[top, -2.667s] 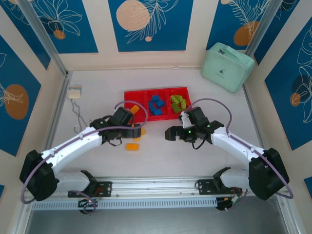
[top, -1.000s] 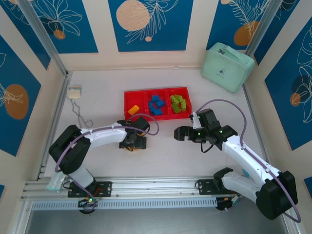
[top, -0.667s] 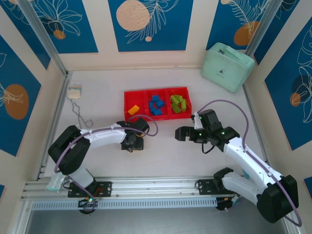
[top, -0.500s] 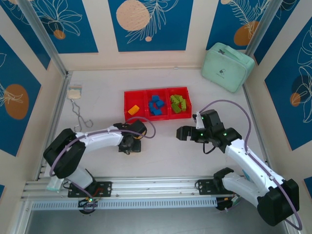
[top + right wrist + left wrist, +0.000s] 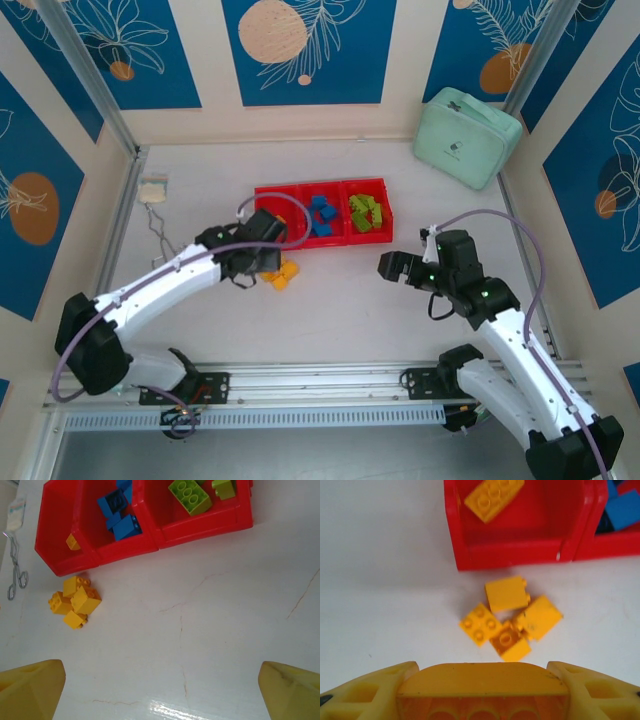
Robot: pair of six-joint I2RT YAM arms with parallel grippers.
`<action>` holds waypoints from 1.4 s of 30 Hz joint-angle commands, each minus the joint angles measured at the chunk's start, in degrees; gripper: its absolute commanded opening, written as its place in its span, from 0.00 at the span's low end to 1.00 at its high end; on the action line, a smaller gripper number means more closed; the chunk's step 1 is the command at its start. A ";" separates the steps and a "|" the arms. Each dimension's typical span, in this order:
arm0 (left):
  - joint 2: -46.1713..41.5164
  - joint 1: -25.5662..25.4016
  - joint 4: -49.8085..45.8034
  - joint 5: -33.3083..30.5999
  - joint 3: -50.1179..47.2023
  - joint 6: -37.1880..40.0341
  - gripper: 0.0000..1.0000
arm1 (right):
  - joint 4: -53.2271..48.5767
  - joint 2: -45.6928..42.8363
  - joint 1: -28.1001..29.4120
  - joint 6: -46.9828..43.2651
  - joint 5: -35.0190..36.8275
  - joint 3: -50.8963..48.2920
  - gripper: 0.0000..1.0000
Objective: Sort the legos into containers by color
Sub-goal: Pick up the lego from the middle-left of the table, then place the lego in the container.
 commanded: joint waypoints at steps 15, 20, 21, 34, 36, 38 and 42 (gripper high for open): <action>38.42 9.31 -4.41 -1.30 41.84 9.37 0.51 | -5.85 -8.97 -2.12 -2.05 1.59 -1.50 0.99; 43.66 11.64 -3.38 2.11 44.92 5.94 0.50 | -5.46 -9.22 -2.14 -2.39 0.90 -1.74 0.99; 44.27 11.87 -3.31 2.33 45.32 5.37 0.50 | -5.30 -9.28 -2.14 -2.45 0.92 -1.91 0.99; 42.88 12.18 -1.95 3.95 44.68 5.80 0.77 | -3.93 -8.60 -2.72 -3.54 -0.63 -2.30 0.99; 42.17 12.20 -1.39 3.29 44.17 5.86 0.81 | -3.93 -8.51 -2.87 -3.53 -0.97 -2.30 0.99; 40.41 12.12 1.00 2.24 42.34 5.15 0.90 | -3.89 -8.49 -2.97 -3.55 -1.02 -2.29 0.99; 32.61 12.08 11.40 4.14 31.60 4.06 0.99 | -3.76 -8.29 -2.99 -3.42 -0.76 -2.47 0.99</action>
